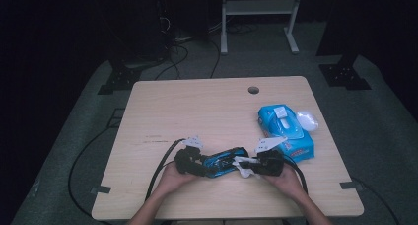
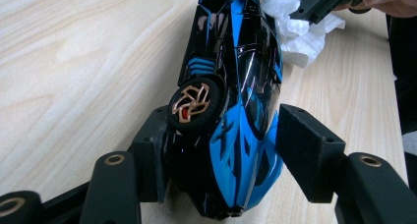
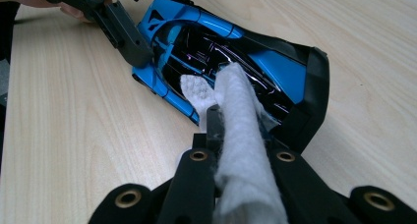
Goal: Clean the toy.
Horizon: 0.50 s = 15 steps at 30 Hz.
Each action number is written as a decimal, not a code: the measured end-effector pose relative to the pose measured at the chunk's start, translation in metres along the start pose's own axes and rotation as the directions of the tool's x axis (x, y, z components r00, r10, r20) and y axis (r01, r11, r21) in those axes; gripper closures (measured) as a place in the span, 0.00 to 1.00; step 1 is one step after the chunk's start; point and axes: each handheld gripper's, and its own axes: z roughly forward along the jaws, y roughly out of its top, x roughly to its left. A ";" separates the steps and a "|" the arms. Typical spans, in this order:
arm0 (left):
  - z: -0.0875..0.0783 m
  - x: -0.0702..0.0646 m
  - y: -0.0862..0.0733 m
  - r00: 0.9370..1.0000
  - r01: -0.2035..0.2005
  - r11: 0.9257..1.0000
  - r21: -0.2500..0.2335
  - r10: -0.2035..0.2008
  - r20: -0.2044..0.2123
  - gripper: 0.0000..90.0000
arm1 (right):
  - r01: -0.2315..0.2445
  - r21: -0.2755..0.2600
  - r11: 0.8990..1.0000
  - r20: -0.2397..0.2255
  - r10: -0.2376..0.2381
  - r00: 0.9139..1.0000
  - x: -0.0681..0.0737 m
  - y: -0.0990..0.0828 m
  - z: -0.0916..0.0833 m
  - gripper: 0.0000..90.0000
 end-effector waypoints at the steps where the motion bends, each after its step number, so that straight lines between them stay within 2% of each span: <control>1: 0.000 0.000 0.000 1.000 0.000 1.000 0.000 0.000 0.000 0.47 | 0.000 0.000 1.000 0.000 0.000 1.000 0.000 0.000 0.000 0.95; 2: -0.001 0.000 0.000 1.000 -0.016 1.000 -0.006 0.016 -0.004 0.49 | -0.004 0.004 1.000 -0.001 0.004 1.000 0.001 -0.001 -0.001 0.95; 5: -0.001 -0.003 0.000 0.999 -0.031 0.999 -0.010 0.031 -0.011 0.52 | 0.000 0.007 1.000 0.001 0.000 1.000 0.001 -0.001 -0.001 0.95; 6: -0.001 -0.006 0.000 0.998 -0.051 0.999 -0.015 0.051 -0.020 0.52 | -0.004 0.007 1.000 0.002 0.004 1.000 0.002 -0.003 -0.001 0.95; 7: -0.001 -0.006 0.000 0.998 -0.051 0.999 -0.015 0.051 -0.020 0.53 | -0.004 0.007 1.000 0.002 0.004 1.000 0.002 -0.003 -0.001 0.95; 10: -0.002 -0.010 -0.001 0.996 -0.090 0.996 -0.028 0.089 -0.015 0.56 | -0.010 0.010 1.000 0.017 0.010 1.000 0.004 -0.005 -0.003 0.95; 14: -0.005 -0.016 -0.002 0.989 -0.145 0.989 -0.039 0.144 -0.011 0.64 | -0.007 0.034 0.999 0.025 0.006 1.000 0.006 -0.007 -0.005 0.94; 15: -0.005 -0.016 -0.002 0.989 -0.145 0.989 -0.039 0.144 -0.011 0.65 | -0.005 0.037 0.999 0.027 0.004 1.000 0.007 -0.008 -0.006 0.94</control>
